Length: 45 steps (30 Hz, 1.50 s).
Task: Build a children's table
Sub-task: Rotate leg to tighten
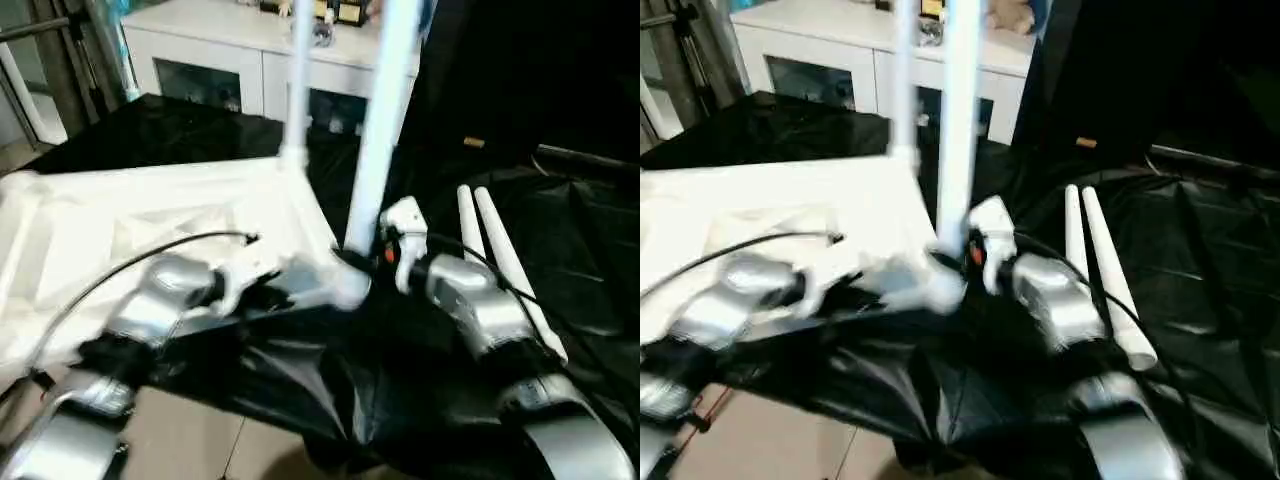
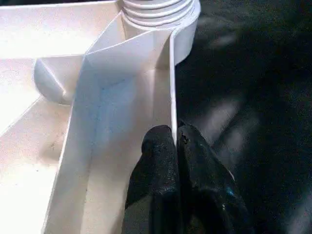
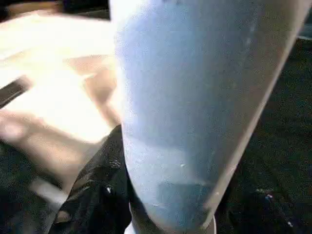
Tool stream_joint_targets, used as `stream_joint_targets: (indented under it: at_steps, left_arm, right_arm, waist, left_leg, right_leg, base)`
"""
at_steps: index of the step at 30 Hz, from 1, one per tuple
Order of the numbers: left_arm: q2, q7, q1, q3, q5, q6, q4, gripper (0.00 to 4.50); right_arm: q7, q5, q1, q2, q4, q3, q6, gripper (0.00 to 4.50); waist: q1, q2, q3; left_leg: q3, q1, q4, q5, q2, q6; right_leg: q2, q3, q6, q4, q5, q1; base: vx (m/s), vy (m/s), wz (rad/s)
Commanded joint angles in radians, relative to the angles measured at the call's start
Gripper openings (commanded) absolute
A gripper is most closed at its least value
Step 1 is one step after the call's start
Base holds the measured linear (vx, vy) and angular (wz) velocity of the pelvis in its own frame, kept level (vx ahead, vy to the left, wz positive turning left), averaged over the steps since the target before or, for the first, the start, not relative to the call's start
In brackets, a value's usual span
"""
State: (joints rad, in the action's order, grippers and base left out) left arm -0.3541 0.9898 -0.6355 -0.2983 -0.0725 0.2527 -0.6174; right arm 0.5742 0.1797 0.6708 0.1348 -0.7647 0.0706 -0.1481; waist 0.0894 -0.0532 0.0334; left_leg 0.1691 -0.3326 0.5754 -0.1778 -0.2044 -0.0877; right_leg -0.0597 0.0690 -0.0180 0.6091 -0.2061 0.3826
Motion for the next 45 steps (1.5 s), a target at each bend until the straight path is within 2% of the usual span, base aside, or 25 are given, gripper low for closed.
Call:
stream_joint_targets:
  at_steps: [1,2,3,4,5,7,10,13,15,17,19,23,25,27,30,31,33,35,38,41,45]
  left_arm:
    - [0.085,-0.227,-0.097,0.053,-0.022,0.082,-0.050,0.00]
    - [0.085,-0.227,-0.097,0.053,-0.022,0.082,-0.050,0.00]
    - [0.106,-0.262,-0.109,0.056,-0.025,0.092,-0.066,0.00]
    - [0.141,-0.314,-0.126,0.055,-0.034,0.097,-0.093,0.00]
    - [0.156,-0.336,-0.134,0.052,-0.041,0.089,-0.106,0.00]
    - [0.174,-0.358,-0.146,0.040,-0.058,0.067,-0.126,0.00]
    - [0.175,-0.342,-0.145,0.031,-0.063,0.047,-0.125,0.00]
    - [0.160,-0.303,-0.133,0.018,-0.060,0.016,-0.116,0.00]
    - [0.137,-0.233,-0.106,0.009,-0.044,-0.023,-0.085,0.00]
    - [0.123,-0.188,-0.091,0.000,-0.036,-0.036,-0.067,0.00]
    - [0.103,-0.134,-0.070,-0.010,-0.029,-0.063,-0.040,0.00]
    - [0.061,-0.019,-0.030,-0.023,0.003,-0.083,0.025,0.00]
    - [0.047,0.010,-0.020,-0.028,0.011,-0.095,0.040,0.00]
    - [0.010,0.086,0.003,-0.036,0.030,-0.123,0.070,0.00]
    - [-0.013,0.126,0.014,-0.038,0.036,-0.150,0.080,0.00]
    - [-0.023,0.145,0.018,-0.034,0.040,-0.167,0.083,0.00]
    - [-0.055,0.215,0.027,-0.029,0.059,-0.197,0.091,0.00]
    - [-0.066,0.233,0.026,-0.027,0.063,-0.209,0.088,0.00]
    - [-0.077,0.258,0.026,-0.024,0.074,-0.202,0.094,0.00]
    - [-0.084,0.272,0.027,-0.022,0.078,-0.207,0.093,0.00]
    - [-0.075,0.246,0.018,-0.013,0.063,-0.208,0.065,0.00]
  right_arm:
    - [-0.183,-0.028,-0.006,-0.042,-0.178,-0.021,-0.051,1.86]
    - [-0.183,-0.028,-0.006,-0.042,-0.178,-0.021,-0.051,1.86]
    - [-0.220,-0.024,0.004,-0.052,-0.198,-0.033,-0.042,1.86]
    - [-0.252,-0.009,0.022,-0.075,-0.230,-0.062,-0.027,1.86]
    - [-0.266,0.000,0.030,-0.085,-0.238,-0.074,-0.023,1.86]
    - [-0.277,0.003,0.044,-0.103,-0.250,-0.086,-0.012,1.86]
    - [-0.264,0.001,0.048,-0.107,-0.249,-0.088,-0.009,1.86]
    - [-0.239,-0.012,0.054,-0.098,-0.263,-0.086,0.004,1.86]
    - [-0.172,-0.018,0.047,-0.078,-0.253,-0.072,-0.012,1.86]
    - [-0.134,-0.029,0.045,-0.067,-0.249,-0.063,-0.012,1.86]
    - [-0.065,-0.041,0.040,-0.048,-0.237,-0.040,-0.021,1.86]
    - [0.083,-0.052,0.030,-0.004,-0.202,0.008,-0.039,1.86]
    - [0.133,-0.054,0.026,0.008,-0.189,0.021,-0.036,1.86]
    - [0.266,-0.053,0.007,0.039,-0.145,0.054,-0.024,1.86]
    - [0.361,-0.048,-0.012,0.059,-0.106,0.076,-0.017,1.86]
    - [0.404,-0.043,-0.025,0.067,-0.082,0.088,-0.020,1.86]
    - [0.509,-0.038,-0.058,0.092,-0.026,0.130,-0.032,1.86]
    - [0.540,-0.043,-0.070,0.100,-0.014,0.145,-0.031,1.86]
    - [0.584,-0.044,-0.085,0.110,0.007,0.163,-0.038,1.86]
    - [0.626,-0.049,-0.103,0.122,0.038,0.179,-0.048,1.86]
    - [0.537,-0.075,-0.102,0.104,0.015,0.155,-0.031,1.86]
  waist:
    - [-0.006,0.024,-0.033]
    - [-0.004,0.024,-0.032]
    - [0.002,0.019,-0.031]
    - [0.002,0.021,-0.031]
    - [0.005,0.021,-0.032]
    - [0.007,0.021,-0.039]
    - [0.010,0.022,-0.038]
    - [0.010,0.020,-0.041]
    - [0.011,0.019,-0.044]
    - [0.011,0.020,-0.044]
    - [0.009,0.017,-0.045]
    - [0.004,0.014,-0.043]
    - [0.004,0.015,-0.043]
    - [0.002,0.012,-0.043]
    - [0.006,0.013,-0.041]
    - [0.007,0.011,-0.042]
    - [0.011,0.012,-0.040]
    - [0.012,0.008,-0.040]
    - [0.014,0.010,-0.038]
    - [0.017,0.009,-0.038]
    - [0.019,0.009,-0.039]
  left_leg:
    - [-0.017,0.020,-0.080,-0.438,-0.028,-0.054]
    - [-0.016,0.024,-0.076,-0.441,-0.026,-0.057]
    - [-0.012,0.030,-0.071,-0.457,-0.021,-0.044]
    - [-0.016,0.020,-0.076,-0.447,-0.022,-0.038]
    - [-0.017,0.017,-0.078,-0.434,-0.023,-0.036]
    - [-0.018,0.002,-0.081,-0.382,-0.025,-0.031]
    - [-0.012,0.005,-0.079,-0.364,-0.025,-0.021]
    - [-0.010,0.000,-0.079,-0.335,-0.025,-0.019]
    - [-0.009,-0.007,-0.080,-0.290,-0.026,-0.010]
    - [-0.007,-0.006,-0.079,-0.271,-0.028,-0.006]
    - [-0.006,-0.009,-0.077,-0.244,-0.026,0.003]
    - [-0.004,-0.011,-0.078,-0.222,-0.029,0.015]
    - [-0.005,-0.008,-0.079,-0.218,-0.031,0.015]
    - [-0.003,-0.010,-0.079,-0.210,-0.032,0.017]
    - [-0.003,-0.008,-0.079,-0.210,-0.034,0.024]
    - [-0.002,-0.008,-0.078,-0.202,-0.035,0.023]
    - [-0.002,-0.008,-0.079,-0.205,-0.036,0.025]
    - [-0.001,-0.005,-0.080,-0.214,-0.037,0.020]
    - [-0.002,-0.003,-0.082,-0.231,-0.038,0.009]
    - [-0.002,-0.001,-0.083,-0.231,-0.038,0.006]
    - [-0.002,0.000,-0.082,-0.225,-0.037,0.000]
  right_leg:
    - [-0.085,-0.049,-0.126,-0.103,-0.471,-0.007]
    - [-0.084,-0.049,-0.134,-0.103,-0.468,-0.002]
    - [-0.084,-0.047,-0.130,-0.111,-0.490,0.002]
    - [-0.087,-0.047,-0.117,-0.112,-0.500,-0.006]
    - [-0.087,-0.046,-0.111,-0.111,-0.493,-0.010]
    - [-0.087,-0.050,-0.115,-0.099,-0.406,-0.021]
    - [-0.085,-0.053,-0.138,-0.096,-0.351,-0.019]
    - [-0.085,-0.054,-0.147,-0.091,-0.324,-0.024]
    - [-0.084,-0.055,-0.158,-0.084,-0.260,-0.031]
    - [-0.084,-0.055,-0.172,-0.080,-0.218,-0.032]
    - [-0.083,-0.054,-0.185,-0.077,-0.179,-0.038]
    - [-0.085,-0.054,-0.192,-0.076,-0.181,-0.041]
    - [-0.085,-0.054,-0.192,-0.076,-0.182,-0.039]
    - [-0.084,-0.054,-0.200,-0.073,-0.160,-0.040]
    - [-0.083,-0.054,-0.202,-0.073,-0.147,-0.041]
    - [-0.083,-0.054,-0.203,-0.070,-0.144,-0.042]
    - [-0.084,-0.053,-0.201,-0.072,-0.153,-0.042]
    - [-0.083,-0.053,-0.201,-0.072,-0.168,-0.040]
    - [-0.086,-0.055,-0.199,-0.074,-0.203,-0.038]
    - [-0.084,-0.055,-0.199,-0.073,-0.191,-0.038]
    - [-0.085,-0.055,-0.202,-0.072,-0.187,-0.036]
  base:
    - [0.000,0.000,0.00]
    - [0.000,0.000,0.00]
    - [0.000,0.000,0.00]
    - [0.000,0.000,0.00]
    - [0.000,0.000,0.00]
    - [0.000,0.000,0.00]
    - [0.000,0.000,0.00]
    - [0.000,0.000,0.00]
    - [0.000,0.000,0.00]
    - [0.000,0.000,0.00]
    - [0.000,0.000,0.00]
    - [0.000,0.000,0.00]
    - [0.000,0.000,0.00]
    - [0.000,0.000,0.00]
    - [0.000,0.000,0.00]
    - [0.000,0.000,0.00]
    - [0.000,0.000,0.00]
    - [0.000,0.000,0.00]
    - [0.000,0.000,0.00]
    - [0.000,0.000,0.00]
    - [0.000,0.000,0.00]
